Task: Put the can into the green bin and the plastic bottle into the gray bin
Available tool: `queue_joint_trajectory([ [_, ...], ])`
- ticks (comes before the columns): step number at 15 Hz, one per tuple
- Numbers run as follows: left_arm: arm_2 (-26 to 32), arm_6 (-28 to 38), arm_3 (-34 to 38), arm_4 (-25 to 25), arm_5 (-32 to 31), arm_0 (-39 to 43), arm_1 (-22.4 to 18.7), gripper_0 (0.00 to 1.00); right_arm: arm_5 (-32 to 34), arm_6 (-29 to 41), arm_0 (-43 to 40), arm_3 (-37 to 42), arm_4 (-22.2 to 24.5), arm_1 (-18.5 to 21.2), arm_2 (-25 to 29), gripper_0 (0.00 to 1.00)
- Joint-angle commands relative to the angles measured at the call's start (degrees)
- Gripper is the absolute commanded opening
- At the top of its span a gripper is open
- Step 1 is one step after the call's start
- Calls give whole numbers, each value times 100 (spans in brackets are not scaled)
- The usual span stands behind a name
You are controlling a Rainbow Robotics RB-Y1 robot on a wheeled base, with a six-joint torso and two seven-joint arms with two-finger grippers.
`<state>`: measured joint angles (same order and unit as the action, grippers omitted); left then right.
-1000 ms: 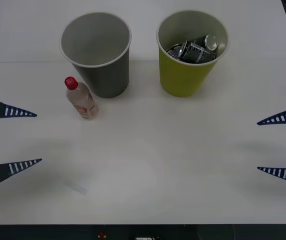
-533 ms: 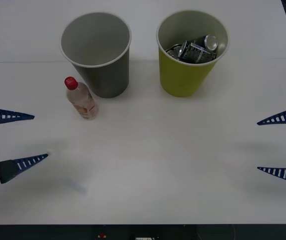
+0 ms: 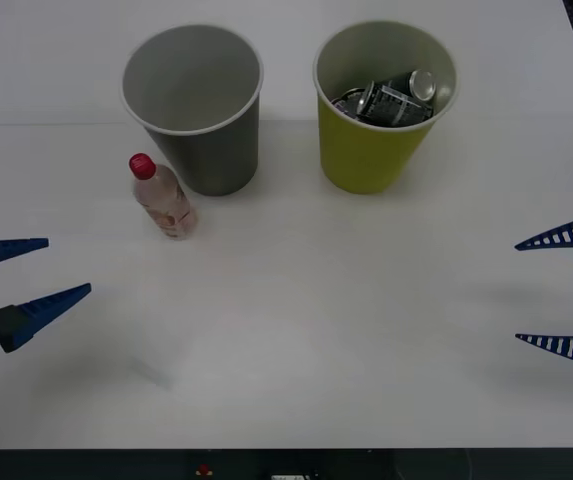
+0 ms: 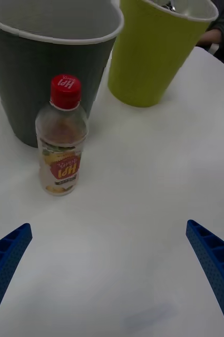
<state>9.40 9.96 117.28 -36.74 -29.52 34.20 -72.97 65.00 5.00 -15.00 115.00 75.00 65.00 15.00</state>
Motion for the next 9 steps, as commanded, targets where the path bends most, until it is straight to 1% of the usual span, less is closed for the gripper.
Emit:
queue_joint_trajectory([
  [1,-264,-565,-12,1037,333,245,-77,100,0,0,0,0,0,0,0,100],
  [2,-396,-873,-56,1494,350,272,-121,100,0,0,0,0,0,0,0,100],
  [4,-633,-1655,-205,2189,359,254,-147,100,0,0,0,0,0,0,0,100],
  [7,-1134,-2798,-469,3190,341,8,-147,100,0,0,0,0,0,0,0,100],
  [9,-1538,-3518,-741,3841,157,-221,-147,100,0,0,0,0,0,0,0,100],
])
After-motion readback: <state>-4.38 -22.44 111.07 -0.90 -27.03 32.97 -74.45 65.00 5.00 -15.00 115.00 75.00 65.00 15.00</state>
